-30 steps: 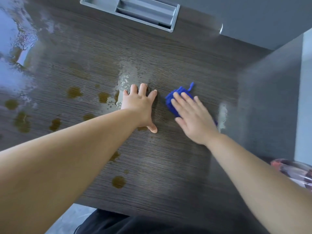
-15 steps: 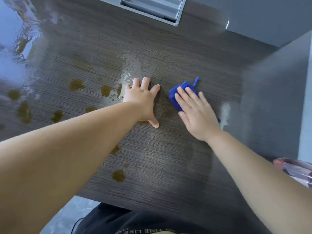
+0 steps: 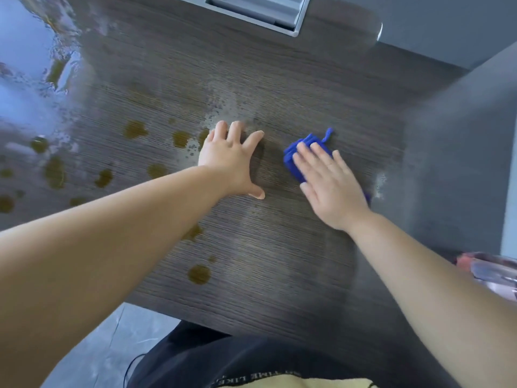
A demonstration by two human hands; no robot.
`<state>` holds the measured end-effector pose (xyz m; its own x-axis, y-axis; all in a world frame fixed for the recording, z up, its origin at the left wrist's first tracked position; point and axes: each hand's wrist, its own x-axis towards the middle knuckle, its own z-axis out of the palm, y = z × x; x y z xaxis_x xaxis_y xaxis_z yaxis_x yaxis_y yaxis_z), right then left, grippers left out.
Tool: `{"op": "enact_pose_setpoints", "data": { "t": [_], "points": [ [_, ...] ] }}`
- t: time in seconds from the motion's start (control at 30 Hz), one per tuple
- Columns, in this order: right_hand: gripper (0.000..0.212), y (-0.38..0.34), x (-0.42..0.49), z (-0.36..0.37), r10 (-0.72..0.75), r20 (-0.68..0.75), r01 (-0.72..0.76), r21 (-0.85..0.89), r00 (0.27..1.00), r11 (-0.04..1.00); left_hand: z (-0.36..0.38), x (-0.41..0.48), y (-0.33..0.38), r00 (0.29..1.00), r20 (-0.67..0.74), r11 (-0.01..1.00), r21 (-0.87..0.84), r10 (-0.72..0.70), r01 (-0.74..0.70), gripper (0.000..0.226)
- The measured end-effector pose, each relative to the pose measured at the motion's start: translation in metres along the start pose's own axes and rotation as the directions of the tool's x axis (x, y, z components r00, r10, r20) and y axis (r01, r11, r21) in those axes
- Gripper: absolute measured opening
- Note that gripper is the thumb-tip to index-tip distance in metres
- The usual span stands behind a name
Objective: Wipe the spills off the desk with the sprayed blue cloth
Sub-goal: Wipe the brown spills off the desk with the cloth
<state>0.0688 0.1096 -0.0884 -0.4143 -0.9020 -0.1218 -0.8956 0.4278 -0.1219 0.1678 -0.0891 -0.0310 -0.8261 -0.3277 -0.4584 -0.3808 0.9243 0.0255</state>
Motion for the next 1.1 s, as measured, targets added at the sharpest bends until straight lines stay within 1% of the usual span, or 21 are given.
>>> {"op": "enact_pose_setpoints", "data": {
  "t": [0.07,0.13,0.2,0.23,0.27,0.33,0.4,0.43,0.47,0.53,0.6,0.67,0.73,0.83,0.9,0.93,0.97,1.0,1.03,1.07,1.1],
  "points": [
    [0.055,0.016,0.009,-0.002,0.216,-0.031,-0.216,0.024,0.976,0.976,0.003,-0.013,-0.004,0.999,-0.031,0.999,-0.028,-0.034,0.033,0.113],
    [0.054,0.008,0.029,-0.004,0.489,-0.057,-0.486,0.069,0.870,0.871,0.008,-0.026,-0.011,0.996,-0.024,0.996,-0.047,-0.082,0.081,0.112],
    [0.056,-0.019,0.048,-0.007,0.633,-0.049,-0.625,0.116,0.772,0.772,0.013,-0.034,-0.019,0.991,0.003,0.989,-0.065,-0.136,0.135,0.115],
    [0.057,-0.036,0.052,-0.008,0.618,-0.040,-0.609,0.129,0.785,0.783,0.015,-0.038,-0.023,0.987,0.011,0.984,-0.071,-0.161,0.162,0.117],
    [0.058,-0.053,0.051,-0.006,0.539,-0.036,-0.532,0.120,0.841,0.838,0.016,-0.041,-0.026,0.984,0.020,0.981,-0.074,-0.179,0.180,0.119],
    [0.058,-0.078,0.035,-0.001,0.236,-0.002,-0.235,0.074,0.972,0.969,0.018,-0.045,-0.033,0.978,0.031,0.975,-0.077,-0.204,0.206,0.122],
    [0.058,-0.072,0.016,0.001,-0.033,0.042,0.032,0.028,0.999,0.999,0.020,-0.046,-0.039,0.977,0.046,0.975,-0.072,-0.208,0.211,0.124],
    [0.058,-0.058,0.013,0.002,-0.097,0.051,0.096,0.008,0.994,0.995,0.021,-0.046,-0.042,0.977,0.061,0.976,-0.069,-0.203,0.207,0.124],
    [0.058,-0.044,0.011,0.002,-0.090,0.045,0.090,-0.012,0.995,0.996,0.021,-0.046,-0.044,0.978,0.076,0.978,-0.064,-0.194,0.199,0.123],
    [0.056,-0.028,0.014,-0.002,0.117,0.025,-0.118,0.004,0.993,0.993,0.022,-0.044,-0.046,0.980,0.092,0.983,-0.045,-0.176,0.181,0.123],
    [0.055,-0.038,0.028,-0.001,0.424,0.009,-0.424,0.040,0.906,0.905,0.022,-0.043,-0.048,0.982,0.096,0.986,-0.023,-0.165,0.168,0.123],
    [0.058,-0.066,0.043,-0.001,0.577,-0.007,-0.576,0.057,0.817,0.816,0.024,-0.043,-0.048,0.981,0.105,0.986,-0.020,-0.161,0.164,0.124],
    [0.059,-0.092,0.044,0.001,0.522,0.005,-0.521,0.054,0.853,0.852,0.026,-0.044,-0.050,0.983,0.100,0.987,-0.023,-0.155,0.158,0.124],
    [0.057,-0.102,0.010,0.005,0.197,0.039,-0.198,0.007,0.980,0.980,0.029,-0.044,-0.052,0.988,0.071,0.990,-0.037,-0.135,0.138,0.123],
    [0.056,-0.088,-0.013,0.007,-0.024,0.079,0.027,-0.026,0.997,0.999,0.031,-0.044,-0.055,0.992,0.045,0.992,-0.037,-0.120,0.121,0.122],
    [0.056,-0.076,-0.018,0.008,-0.074,0.092,0.078,-0.040,0.993,0.996,0.032,-0.045,-0.056,0.993,0.035,0.993,-0.033,-0.109,0.110,0.121],
    [0.055,-0.067,-0.019,0.008,-0.053,0.073,0.056,-0.049,0.996,0.997,0.034,-0.046,-0.059,0.995,0.031,0.995,-0.032,-0.091,0.091,0.120],
    [0.055,-0.059,-0.015,0.006,0.044,0.045,-0.043,-0.037,0.998,0.998,0.034,-0.045,-0.059,0.997,0.031,0.997,-0.031,-0.072,0.073,0.120],
    [0.055,-0.059,-0.008,0.005,0.210,0.018,-0.209,-0.008,0.978,0.978,0.035,-0.046,-0.061,0.998,0.036,0.998,-0.035,-0.053,0.054,0.119],
    [0.054,-0.063,0.002,0.004,0.404,-0.002,-0.404,0.027,0.915,0.915,0.034,-0.046,-0.063,0.998,0.041,0.998,-0.043,-0.038,0.040,0.119],
    [0.054,-0.072,0.016,0.004,0.572,-0.023,-0.570,0.057,0.820,0.820,0.033,-0.047,-0.067,0.999,0.045,0.998,-0.058,-0.022,0.025,0.118]
  ]
}}
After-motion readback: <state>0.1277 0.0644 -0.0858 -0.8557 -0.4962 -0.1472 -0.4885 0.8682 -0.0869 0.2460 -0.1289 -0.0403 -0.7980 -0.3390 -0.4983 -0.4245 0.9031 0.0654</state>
